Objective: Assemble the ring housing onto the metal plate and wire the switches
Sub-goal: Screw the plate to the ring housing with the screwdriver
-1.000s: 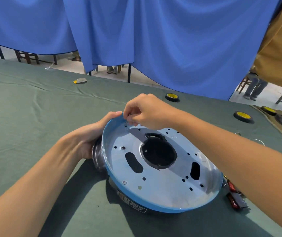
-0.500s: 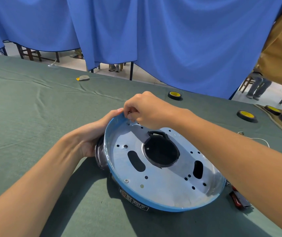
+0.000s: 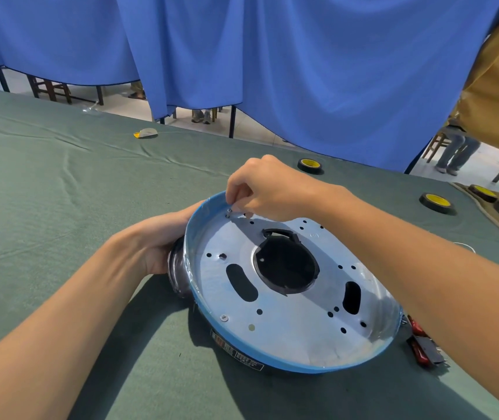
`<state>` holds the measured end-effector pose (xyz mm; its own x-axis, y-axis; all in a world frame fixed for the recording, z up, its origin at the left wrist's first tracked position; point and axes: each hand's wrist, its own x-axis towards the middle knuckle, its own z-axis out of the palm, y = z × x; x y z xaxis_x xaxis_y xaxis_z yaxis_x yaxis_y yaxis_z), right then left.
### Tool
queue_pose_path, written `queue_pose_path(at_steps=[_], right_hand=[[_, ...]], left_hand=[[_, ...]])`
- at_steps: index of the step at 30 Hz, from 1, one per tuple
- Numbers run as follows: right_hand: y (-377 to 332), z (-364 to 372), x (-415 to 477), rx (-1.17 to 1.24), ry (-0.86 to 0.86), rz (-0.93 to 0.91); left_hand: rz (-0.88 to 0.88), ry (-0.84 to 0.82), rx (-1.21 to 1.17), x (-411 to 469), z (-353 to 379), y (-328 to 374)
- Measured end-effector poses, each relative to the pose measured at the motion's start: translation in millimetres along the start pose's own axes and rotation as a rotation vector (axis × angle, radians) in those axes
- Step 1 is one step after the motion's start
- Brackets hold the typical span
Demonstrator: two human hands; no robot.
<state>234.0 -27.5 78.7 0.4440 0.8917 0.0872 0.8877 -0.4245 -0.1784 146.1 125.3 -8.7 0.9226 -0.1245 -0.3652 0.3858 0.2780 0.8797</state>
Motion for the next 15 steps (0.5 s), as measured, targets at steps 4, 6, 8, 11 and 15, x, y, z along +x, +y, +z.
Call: queue_pose_path(at_steps=[4,6,8,11,15], right_hand=[[1,6,1,0.031,0.014,0.000],[2,9,1,0.042,0.036,-0.002],[2,11,1,0.050,0.043,-0.001],[1,11,0,0.049,0.046,-0.009],[-2,12,-1,-0.044,0.049,-0.034]], left_hand=[[-0.009,0.021,-0.006,1,0,0],[-0.013,0.024,-0.007,0,1,1],[-0.007,0.019,-0.011,-1,2,1],[0.000,0.021,-0.021,-2,3,1],[0.013,0.042,-0.021,-3,6,2]])
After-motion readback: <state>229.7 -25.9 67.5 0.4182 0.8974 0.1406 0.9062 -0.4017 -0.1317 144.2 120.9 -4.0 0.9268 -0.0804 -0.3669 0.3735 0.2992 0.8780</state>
